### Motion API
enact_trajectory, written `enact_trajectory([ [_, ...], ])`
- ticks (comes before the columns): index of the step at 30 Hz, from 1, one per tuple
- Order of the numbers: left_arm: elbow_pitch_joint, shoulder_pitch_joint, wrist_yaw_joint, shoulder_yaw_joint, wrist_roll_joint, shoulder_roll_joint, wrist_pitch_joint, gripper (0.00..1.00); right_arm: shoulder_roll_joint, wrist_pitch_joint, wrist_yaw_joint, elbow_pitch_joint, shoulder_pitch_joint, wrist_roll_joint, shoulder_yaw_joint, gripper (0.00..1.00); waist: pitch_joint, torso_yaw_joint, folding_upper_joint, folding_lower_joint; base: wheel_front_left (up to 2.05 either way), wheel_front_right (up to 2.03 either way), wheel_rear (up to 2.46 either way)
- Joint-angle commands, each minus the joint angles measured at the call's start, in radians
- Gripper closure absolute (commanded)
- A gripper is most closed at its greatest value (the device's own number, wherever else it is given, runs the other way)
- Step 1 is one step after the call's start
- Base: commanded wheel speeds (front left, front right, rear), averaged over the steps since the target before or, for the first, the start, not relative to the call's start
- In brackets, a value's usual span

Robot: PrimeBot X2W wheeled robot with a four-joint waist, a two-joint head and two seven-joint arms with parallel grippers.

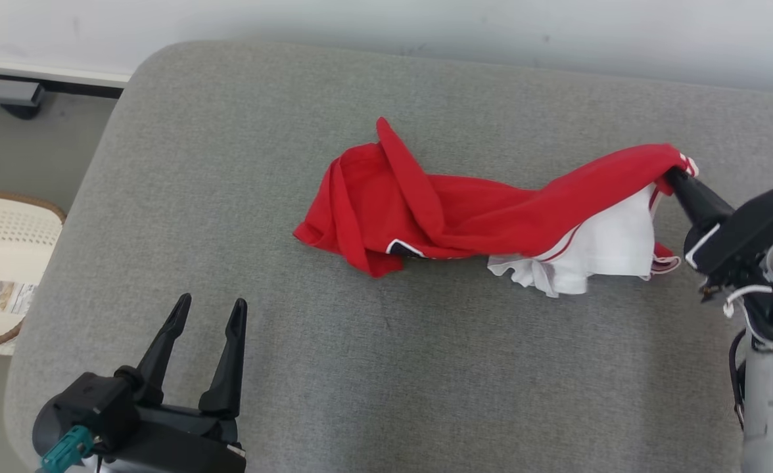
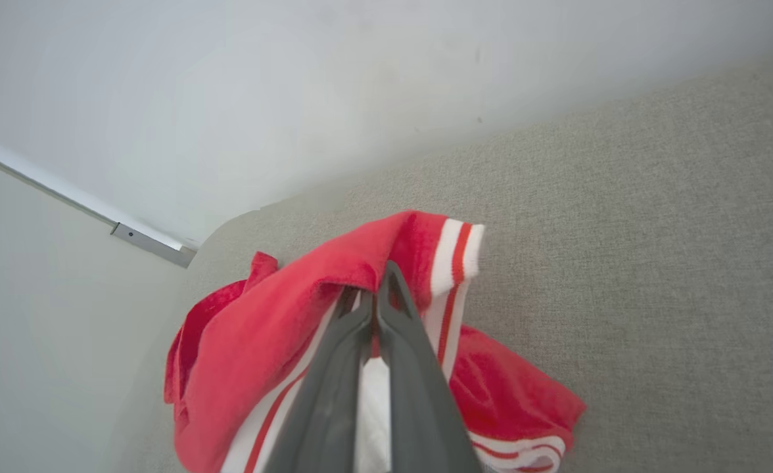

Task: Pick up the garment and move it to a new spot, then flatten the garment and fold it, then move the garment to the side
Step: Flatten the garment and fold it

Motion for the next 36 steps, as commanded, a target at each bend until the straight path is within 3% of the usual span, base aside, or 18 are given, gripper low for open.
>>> enact_trajectory([
  [1,0.003,-0.015,-0.001,-0.002,-0.001,0.001,-0.007,0.00,-0.003,-0.022,0.000,0.058,-0.043,-0.016,-0.018,1.00,0.008,0.012,-0.0001,-0.0001,0.00,0.00,0.00],
  [4,0.007,-0.018,0.000,-0.005,-0.001,-0.003,-0.008,0.00,-0.003,-0.066,0.000,0.202,-0.109,-0.038,-0.077,1.00,0.013,0.025,-0.0001,-0.0001,0.00,0.00,0.00],
  [11,0.016,-0.022,-0.005,-0.016,-0.003,-0.008,-0.016,0.00,-0.003,-0.185,0.000,0.491,-0.248,-0.208,-0.227,1.00,0.021,0.050,-0.0001,-0.0001,0.00,0.00,0.00],
  [18,0.024,-0.025,-0.006,-0.022,-0.006,-0.010,-0.021,0.00,-0.003,-0.257,0.000,0.638,-0.316,-0.321,-0.281,1.00,0.024,0.062,-0.0001,-0.0001,0.00,0.00,0.00],
  [19,0.026,-0.026,-0.006,-0.023,-0.006,-0.010,-0.025,0.00,-0.003,-0.270,0.000,0.667,-0.329,-0.348,-0.283,0.00,0.023,0.064,-0.0001,-0.0001,0.00,0.00,0.00],
  [27,0.037,-0.016,0.001,-0.017,-0.013,-0.003,-0.030,0.00,-0.004,-0.274,0.000,0.668,-0.326,-0.440,-0.260,0.00,0.008,0.054,-0.0001,-0.0001,0.00,0.00,0.00],
  [36,0.032,0.001,0.012,-0.006,-0.018,0.014,-0.029,0.00,-0.003,-0.208,0.000,0.475,-0.245,-0.429,-0.182,0.00,-0.032,0.010,-0.0001,-0.0001,0.00,0.00,0.00],
])
